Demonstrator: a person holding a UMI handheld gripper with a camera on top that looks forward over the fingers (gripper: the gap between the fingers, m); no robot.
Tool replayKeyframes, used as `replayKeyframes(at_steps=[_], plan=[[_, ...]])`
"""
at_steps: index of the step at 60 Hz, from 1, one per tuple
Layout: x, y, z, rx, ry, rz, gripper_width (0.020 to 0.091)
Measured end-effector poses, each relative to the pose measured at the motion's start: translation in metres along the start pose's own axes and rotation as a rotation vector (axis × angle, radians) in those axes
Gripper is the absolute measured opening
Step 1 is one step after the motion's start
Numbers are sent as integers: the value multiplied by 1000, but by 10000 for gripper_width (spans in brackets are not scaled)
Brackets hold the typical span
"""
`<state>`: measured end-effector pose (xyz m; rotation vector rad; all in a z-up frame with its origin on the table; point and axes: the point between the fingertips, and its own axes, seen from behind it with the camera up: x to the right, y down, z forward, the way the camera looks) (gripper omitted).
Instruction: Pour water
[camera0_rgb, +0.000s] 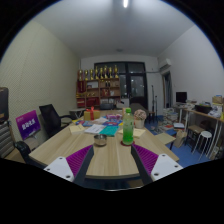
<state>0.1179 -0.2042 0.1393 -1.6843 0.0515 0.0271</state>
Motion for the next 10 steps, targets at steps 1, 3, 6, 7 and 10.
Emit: replayKeyframes(at_steps=[1, 3, 6, 7, 10], plan=[[-2, 0, -6, 6, -1, -2, 830], [-8, -2, -7, 19, -3, -8, 831], [-14, -3, -24, 39, -6, -21, 832], [-15, -3, -29, 46, -6, -25, 830], [-17, -6, -32, 62, -3, -29, 834]])
